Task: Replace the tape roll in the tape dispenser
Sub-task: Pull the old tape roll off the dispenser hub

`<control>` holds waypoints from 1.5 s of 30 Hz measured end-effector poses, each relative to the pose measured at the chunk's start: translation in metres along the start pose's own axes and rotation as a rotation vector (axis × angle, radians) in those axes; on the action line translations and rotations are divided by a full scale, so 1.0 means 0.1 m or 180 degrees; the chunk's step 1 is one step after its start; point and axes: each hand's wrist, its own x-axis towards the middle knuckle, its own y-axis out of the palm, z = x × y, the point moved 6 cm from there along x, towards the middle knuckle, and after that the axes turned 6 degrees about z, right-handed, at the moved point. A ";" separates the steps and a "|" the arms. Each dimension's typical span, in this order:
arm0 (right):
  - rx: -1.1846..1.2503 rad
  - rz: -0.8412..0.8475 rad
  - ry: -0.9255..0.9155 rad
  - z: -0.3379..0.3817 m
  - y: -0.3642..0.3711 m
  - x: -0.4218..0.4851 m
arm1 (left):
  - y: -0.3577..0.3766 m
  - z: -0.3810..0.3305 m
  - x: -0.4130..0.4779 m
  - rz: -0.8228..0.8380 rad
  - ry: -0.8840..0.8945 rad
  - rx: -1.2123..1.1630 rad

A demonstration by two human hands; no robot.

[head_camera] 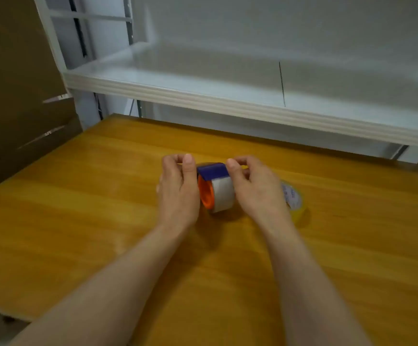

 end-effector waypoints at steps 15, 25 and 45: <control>0.0832 0.0089 0.0423 -0.16 0.08 0.06 | 0.16 0.10 -0.05 0.0518 -0.0610 -0.0447; 0.1706 0.0487 0.0317 -0.15 0.19 0.01 | 0.15 -0.04 -0.07 0.0731 -0.0418 -0.1233; 0.4158 0.0728 0.0365 -0.22 0.25 0.02 | 0.09 -0.26 -0.08 0.0599 0.0922 0.0528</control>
